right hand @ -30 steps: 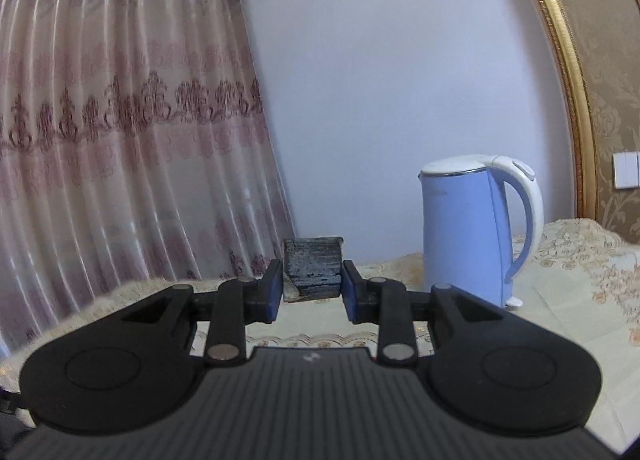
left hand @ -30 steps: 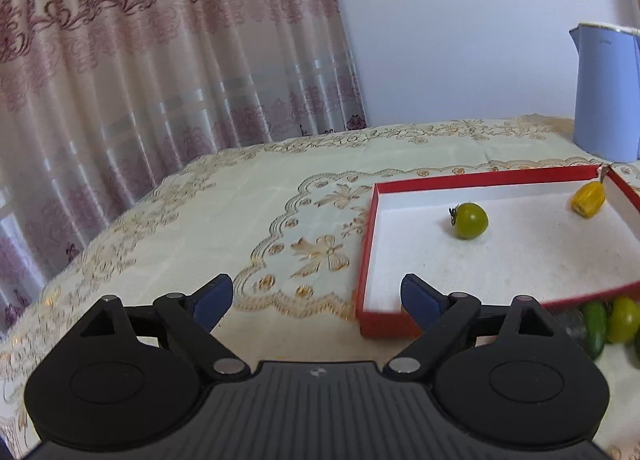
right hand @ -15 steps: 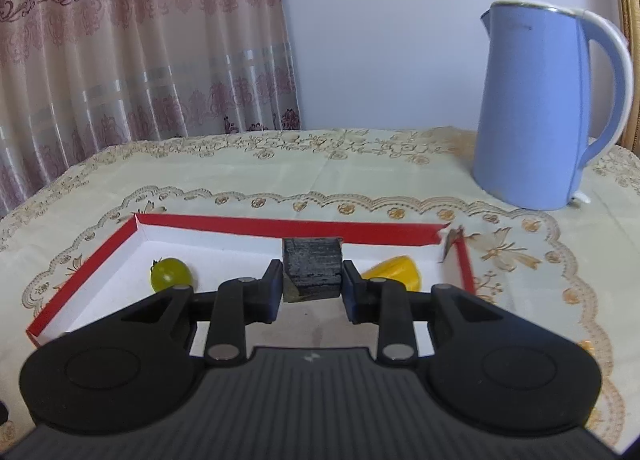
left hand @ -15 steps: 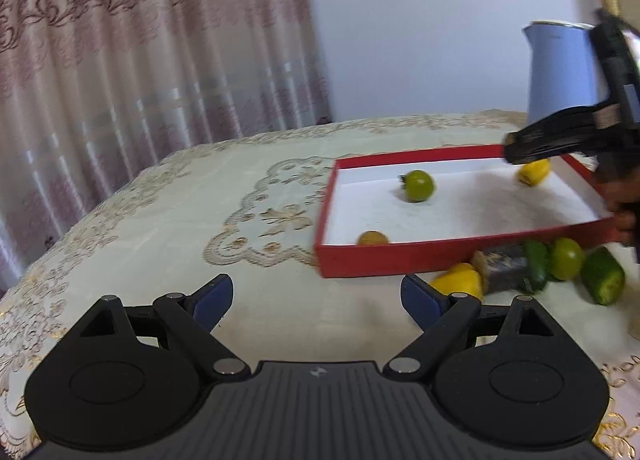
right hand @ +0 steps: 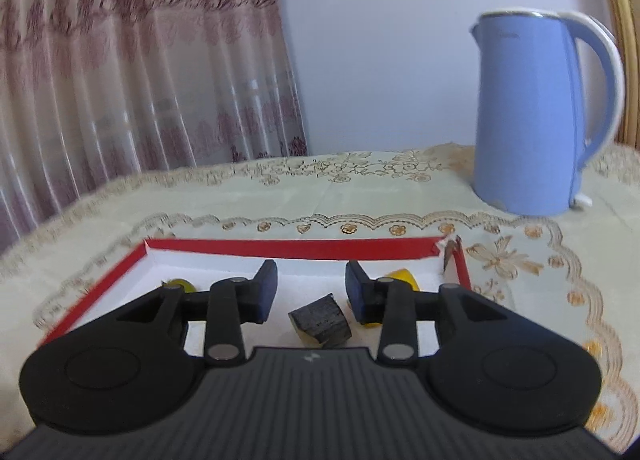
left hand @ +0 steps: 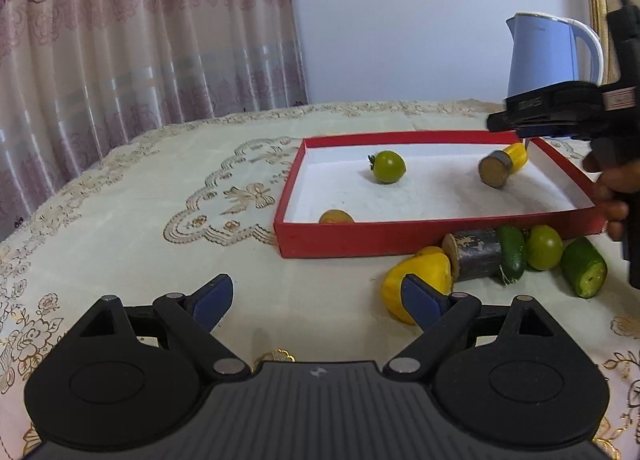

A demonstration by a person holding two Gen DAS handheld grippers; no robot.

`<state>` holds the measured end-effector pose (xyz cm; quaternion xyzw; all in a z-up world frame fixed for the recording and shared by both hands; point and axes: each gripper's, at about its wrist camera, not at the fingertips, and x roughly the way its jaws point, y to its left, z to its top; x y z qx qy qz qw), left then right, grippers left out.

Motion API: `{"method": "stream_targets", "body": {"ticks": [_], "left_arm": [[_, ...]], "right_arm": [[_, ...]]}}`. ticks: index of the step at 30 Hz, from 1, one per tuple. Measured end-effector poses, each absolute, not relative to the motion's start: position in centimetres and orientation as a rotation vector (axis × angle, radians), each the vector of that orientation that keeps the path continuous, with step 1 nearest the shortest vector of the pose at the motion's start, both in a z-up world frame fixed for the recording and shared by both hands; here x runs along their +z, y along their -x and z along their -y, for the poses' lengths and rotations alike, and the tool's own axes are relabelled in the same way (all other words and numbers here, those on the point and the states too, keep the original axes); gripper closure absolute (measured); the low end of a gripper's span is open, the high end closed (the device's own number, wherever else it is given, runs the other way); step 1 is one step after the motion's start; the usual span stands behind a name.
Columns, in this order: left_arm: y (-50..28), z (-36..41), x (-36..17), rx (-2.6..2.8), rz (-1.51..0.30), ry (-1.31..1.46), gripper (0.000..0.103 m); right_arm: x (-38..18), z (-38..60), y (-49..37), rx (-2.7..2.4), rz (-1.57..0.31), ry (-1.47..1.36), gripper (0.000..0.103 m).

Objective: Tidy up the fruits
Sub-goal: 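Lower the dark log piece into the tray and open the right gripper, then grasp the yellow pear with the left gripper while the right gripper grasps the cucumber piece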

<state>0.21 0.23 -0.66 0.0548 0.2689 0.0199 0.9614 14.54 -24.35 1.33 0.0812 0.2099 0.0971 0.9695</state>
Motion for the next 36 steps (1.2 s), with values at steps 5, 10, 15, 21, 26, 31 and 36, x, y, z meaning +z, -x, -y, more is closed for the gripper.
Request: {"method": "stream_targets", "body": {"ticks": [5, 10, 15, 21, 26, 31, 36], "left_arm": [[-0.3, -0.4, -1.2, 0.028, -0.512, -0.117, 0.008], [0.0, -1.0, -1.2, -0.006, -0.487, -0.084, 0.008], [0.3, -1.0, -1.2, 0.001, -0.466, -0.075, 0.008], [0.2, -1.7, -1.2, -0.009, -0.473, -0.026, 0.008], [0.2, -2.2, -1.3, -0.016, -0.484, 0.013, 0.008], [0.2, -2.2, -1.3, -0.016, -0.479, 0.015, 0.008], [0.1, -2.2, -1.3, -0.008, -0.478, 0.017, 0.008]], "right_arm": [[2.2, 25.1, -13.4, 0.188, -0.345, -0.217, 0.064], [2.6, 25.3, -12.8, 0.205, -0.298, -0.230, 0.064], [2.7, 26.2, -12.5, 0.210, -0.271, -0.287, 0.064], [4.0, 27.5, -9.3, 0.211, -0.226, -0.326, 0.057], [3.8, 27.7, -4.0, 0.152, -0.194, -0.208, 0.057], [2.5, 27.0, 0.0, 0.110, -0.267, -0.073, 0.048], [1.6, 26.1, 2.3, 0.123, -0.351, -0.008, 0.048]]}}
